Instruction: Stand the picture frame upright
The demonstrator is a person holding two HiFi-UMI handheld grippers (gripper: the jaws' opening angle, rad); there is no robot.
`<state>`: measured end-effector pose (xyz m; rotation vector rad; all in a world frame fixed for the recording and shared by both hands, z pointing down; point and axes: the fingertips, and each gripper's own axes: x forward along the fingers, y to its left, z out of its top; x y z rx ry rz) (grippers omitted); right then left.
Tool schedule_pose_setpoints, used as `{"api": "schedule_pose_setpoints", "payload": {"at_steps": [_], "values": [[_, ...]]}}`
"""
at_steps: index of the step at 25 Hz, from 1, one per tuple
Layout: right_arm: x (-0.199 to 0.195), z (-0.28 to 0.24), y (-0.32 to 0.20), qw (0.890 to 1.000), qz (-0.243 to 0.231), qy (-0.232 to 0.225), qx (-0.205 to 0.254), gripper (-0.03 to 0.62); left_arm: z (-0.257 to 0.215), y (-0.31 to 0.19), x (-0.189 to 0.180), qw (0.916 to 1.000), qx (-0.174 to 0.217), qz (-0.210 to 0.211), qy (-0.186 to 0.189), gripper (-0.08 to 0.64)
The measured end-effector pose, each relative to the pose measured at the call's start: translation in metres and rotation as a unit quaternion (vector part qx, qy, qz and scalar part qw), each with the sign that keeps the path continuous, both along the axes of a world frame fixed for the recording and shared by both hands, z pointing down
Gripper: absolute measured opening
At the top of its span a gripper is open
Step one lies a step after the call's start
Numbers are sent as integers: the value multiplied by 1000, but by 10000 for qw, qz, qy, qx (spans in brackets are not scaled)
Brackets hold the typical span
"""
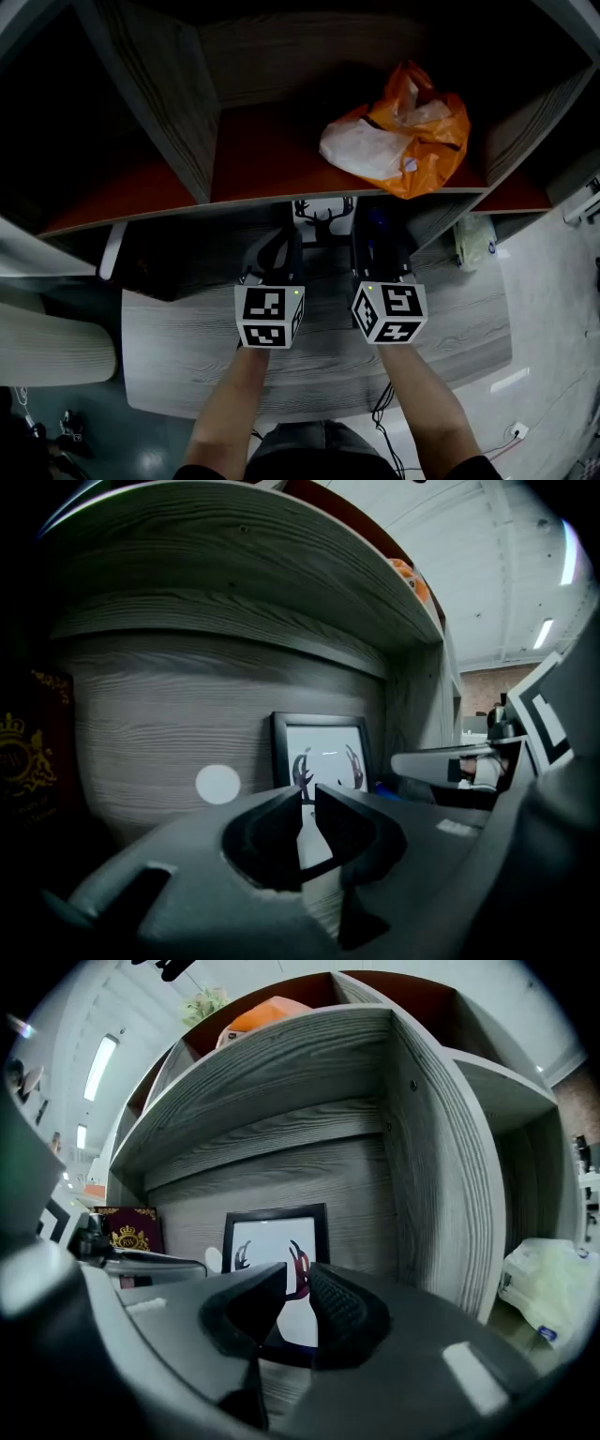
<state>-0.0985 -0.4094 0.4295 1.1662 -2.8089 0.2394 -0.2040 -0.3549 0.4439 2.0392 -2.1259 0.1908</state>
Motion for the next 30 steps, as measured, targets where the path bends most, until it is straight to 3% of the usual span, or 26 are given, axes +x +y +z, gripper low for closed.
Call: {"api": "schedule_pose_setpoints", "payload": {"at_steps": [11,20,30], "values": [[16,-14,41,9999,-65,-38,80,2,-24,29,37,9985,219,446,245,2],[34,-33,74,9994,-50,-308,-161,2,-49,59,55,9965,458,613,338,2],[49,-68,91,9990,-46,-427,88,2,-72,74,67,9950,562,729,395,2]]}}
